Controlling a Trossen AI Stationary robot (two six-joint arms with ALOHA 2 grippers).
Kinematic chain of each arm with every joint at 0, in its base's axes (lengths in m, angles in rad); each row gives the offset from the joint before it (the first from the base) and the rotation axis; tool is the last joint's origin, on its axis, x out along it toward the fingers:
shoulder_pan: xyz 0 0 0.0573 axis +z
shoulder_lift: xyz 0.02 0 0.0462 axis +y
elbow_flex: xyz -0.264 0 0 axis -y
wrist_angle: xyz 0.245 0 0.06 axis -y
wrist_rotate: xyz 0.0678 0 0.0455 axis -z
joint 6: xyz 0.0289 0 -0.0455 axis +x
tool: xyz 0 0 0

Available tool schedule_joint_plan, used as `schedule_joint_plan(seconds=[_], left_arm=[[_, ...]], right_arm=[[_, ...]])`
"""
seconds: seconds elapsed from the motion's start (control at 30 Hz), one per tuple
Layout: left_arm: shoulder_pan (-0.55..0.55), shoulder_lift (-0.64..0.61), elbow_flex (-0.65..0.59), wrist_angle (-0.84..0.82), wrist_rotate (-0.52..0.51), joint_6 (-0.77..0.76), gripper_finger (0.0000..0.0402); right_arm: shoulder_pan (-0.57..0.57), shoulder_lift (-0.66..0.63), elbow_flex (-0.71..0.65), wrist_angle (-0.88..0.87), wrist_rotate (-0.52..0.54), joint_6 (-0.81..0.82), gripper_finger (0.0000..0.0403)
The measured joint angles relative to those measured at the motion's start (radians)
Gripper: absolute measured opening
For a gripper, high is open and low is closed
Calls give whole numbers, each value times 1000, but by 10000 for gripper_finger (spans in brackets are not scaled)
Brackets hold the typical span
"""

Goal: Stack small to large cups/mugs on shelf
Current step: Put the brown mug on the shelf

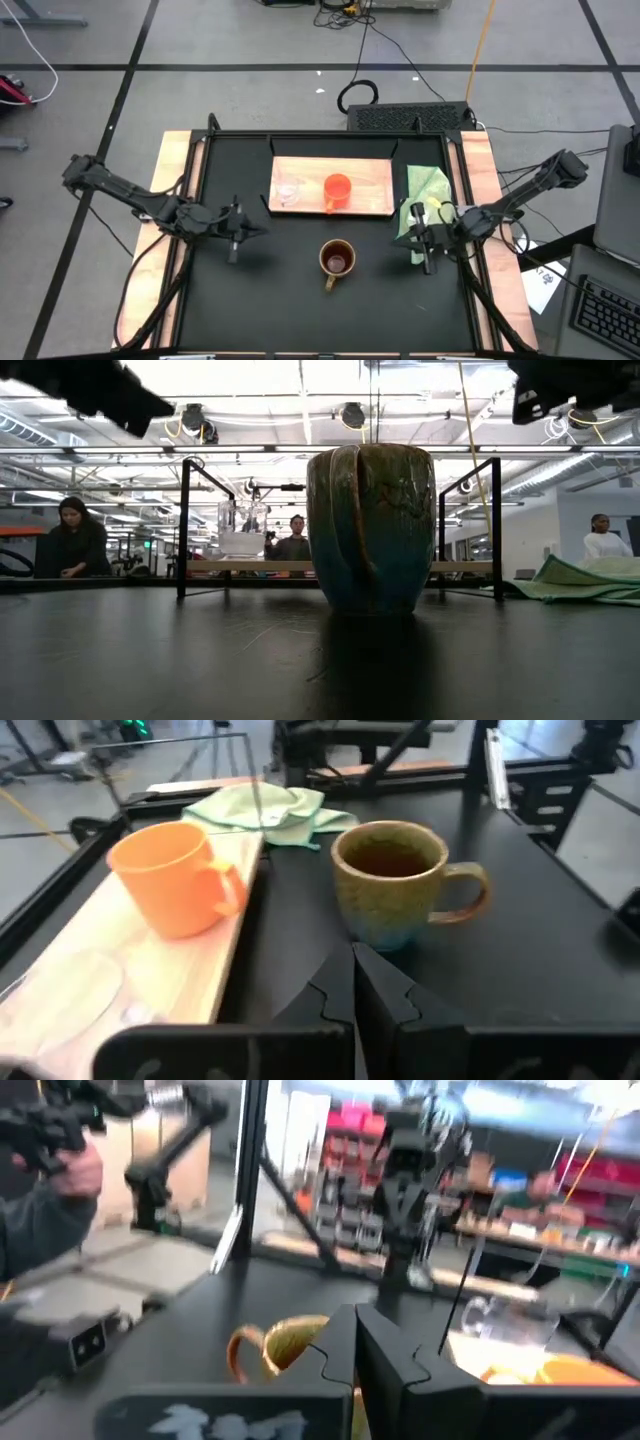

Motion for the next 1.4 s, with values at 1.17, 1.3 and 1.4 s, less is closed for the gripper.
schedule_joint_plan(seconds=[1.17,1.3,1.4], left_arm=[[9,-188,-337,151,-6,-101,3],[9,-188,-337,154,-6,-101,3],[9,-188,-337,157,-6,-101,3]], right_arm=[[-240,823,1053,-1226,-246,321,15],[-262,869,1099,-1280,-291,351,50],[-282,867,1102,-1269,-314,359,84]])
